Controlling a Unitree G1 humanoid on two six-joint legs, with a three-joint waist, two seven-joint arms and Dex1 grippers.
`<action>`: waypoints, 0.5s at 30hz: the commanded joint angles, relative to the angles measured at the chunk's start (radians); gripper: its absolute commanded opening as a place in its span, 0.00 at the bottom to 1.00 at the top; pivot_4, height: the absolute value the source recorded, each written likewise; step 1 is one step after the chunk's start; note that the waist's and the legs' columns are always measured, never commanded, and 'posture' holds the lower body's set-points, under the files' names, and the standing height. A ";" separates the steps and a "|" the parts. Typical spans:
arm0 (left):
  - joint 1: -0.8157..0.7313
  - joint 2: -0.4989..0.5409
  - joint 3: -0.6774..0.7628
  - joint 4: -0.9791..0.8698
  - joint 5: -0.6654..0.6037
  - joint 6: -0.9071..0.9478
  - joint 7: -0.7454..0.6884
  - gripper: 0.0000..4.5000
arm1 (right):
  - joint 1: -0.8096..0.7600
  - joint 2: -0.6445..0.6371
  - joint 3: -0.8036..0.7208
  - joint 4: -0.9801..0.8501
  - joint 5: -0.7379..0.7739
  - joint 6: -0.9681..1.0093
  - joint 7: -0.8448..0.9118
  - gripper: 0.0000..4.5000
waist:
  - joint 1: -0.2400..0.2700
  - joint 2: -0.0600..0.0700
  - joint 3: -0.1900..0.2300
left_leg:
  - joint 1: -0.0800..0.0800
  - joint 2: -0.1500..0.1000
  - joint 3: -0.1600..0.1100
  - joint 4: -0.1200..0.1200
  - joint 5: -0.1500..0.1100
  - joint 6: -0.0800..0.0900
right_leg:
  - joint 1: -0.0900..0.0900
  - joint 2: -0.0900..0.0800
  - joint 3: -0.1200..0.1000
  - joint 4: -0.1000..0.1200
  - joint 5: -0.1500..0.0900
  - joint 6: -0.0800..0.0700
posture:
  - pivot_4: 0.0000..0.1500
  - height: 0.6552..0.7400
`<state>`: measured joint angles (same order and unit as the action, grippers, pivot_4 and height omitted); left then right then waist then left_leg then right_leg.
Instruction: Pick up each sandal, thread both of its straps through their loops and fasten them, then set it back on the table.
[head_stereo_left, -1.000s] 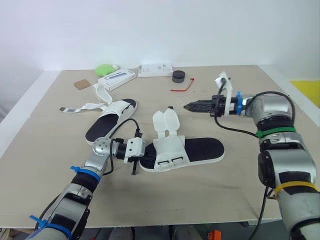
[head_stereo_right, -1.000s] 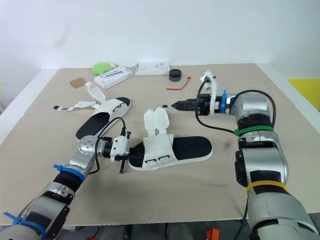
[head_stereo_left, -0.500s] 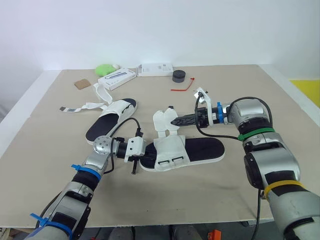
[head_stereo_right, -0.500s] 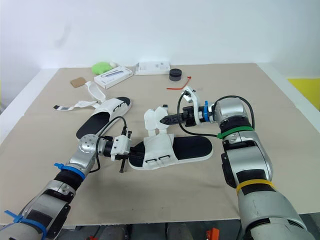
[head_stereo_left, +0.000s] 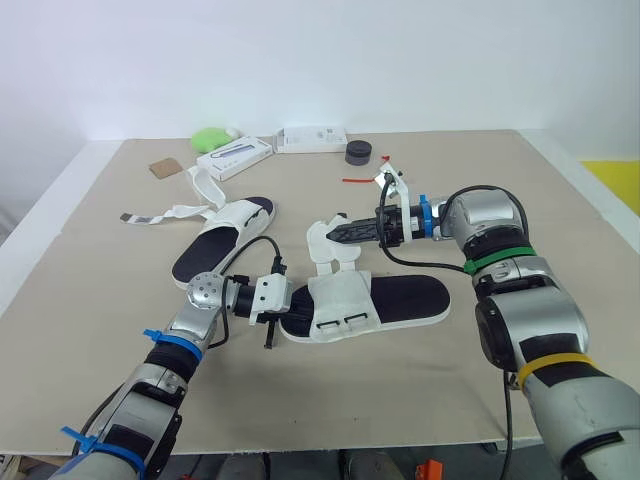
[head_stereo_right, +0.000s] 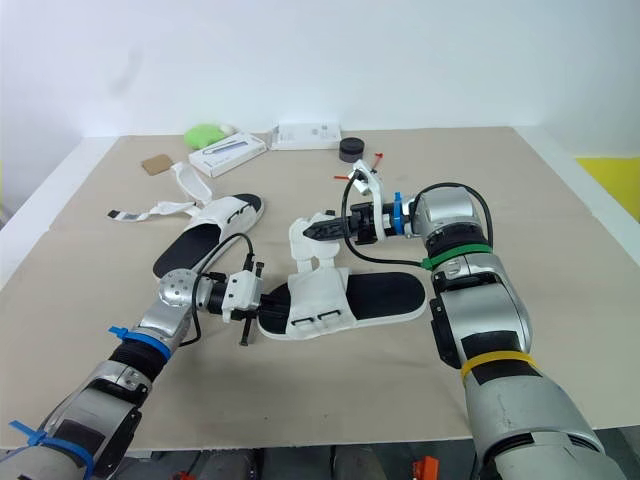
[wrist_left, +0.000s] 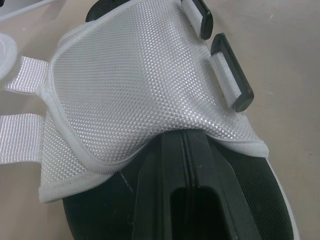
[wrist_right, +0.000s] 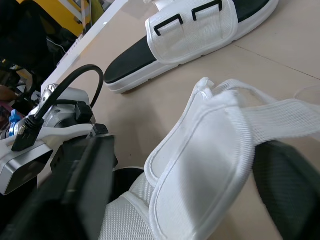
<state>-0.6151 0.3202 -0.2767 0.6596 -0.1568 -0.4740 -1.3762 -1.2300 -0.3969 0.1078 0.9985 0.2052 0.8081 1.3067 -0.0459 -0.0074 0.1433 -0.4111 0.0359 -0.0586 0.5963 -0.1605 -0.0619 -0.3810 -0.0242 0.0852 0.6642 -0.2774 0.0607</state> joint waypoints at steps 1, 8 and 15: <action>0.053 0.002 -0.076 0.101 0.108 0.035 0.008 0.00 | -0.051 0.009 -0.042 -0.001 0.022 -0.019 -0.001 0.53 | 0.000 0.000 0.000 | 0.000 0.000 0.000 0.000 0.000 0.000 | 0.000 0.000 0.000 0.000 0.000 0.000 | 1.00 1.00; 0.057 -0.004 -0.077 0.095 0.105 0.038 0.009 0.00 | -0.058 0.012 -0.085 0.006 0.028 -0.073 -0.043 0.02 | 0.000 0.000 0.000 | 0.000 0.000 0.000 0.000 0.000 0.000 | 0.000 0.000 0.000 0.000 0.000 0.000 | 1.00 1.00; 0.067 -0.002 -0.080 0.084 0.104 0.041 0.007 0.00 | 0.279 -0.086 -0.044 -0.580 0.091 -0.243 0.115 0.02 | 0.002 0.000 0.000 | -0.007 -0.005 -0.007 0.004 0.000 0.000 | -0.001 0.001 0.001 0.000 -0.003 0.005 | 1.00 1.00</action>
<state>-0.6071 0.3015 -0.2770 0.6542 -0.1576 -0.4746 -1.3612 -0.9790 -0.4563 0.0671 0.5859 0.2597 0.5958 1.3872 -0.0434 -0.0072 0.1431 -0.4189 0.0297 -0.0658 0.6002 -0.1603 -0.0619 -0.3812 -0.0239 0.0873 0.6641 -0.2792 0.0687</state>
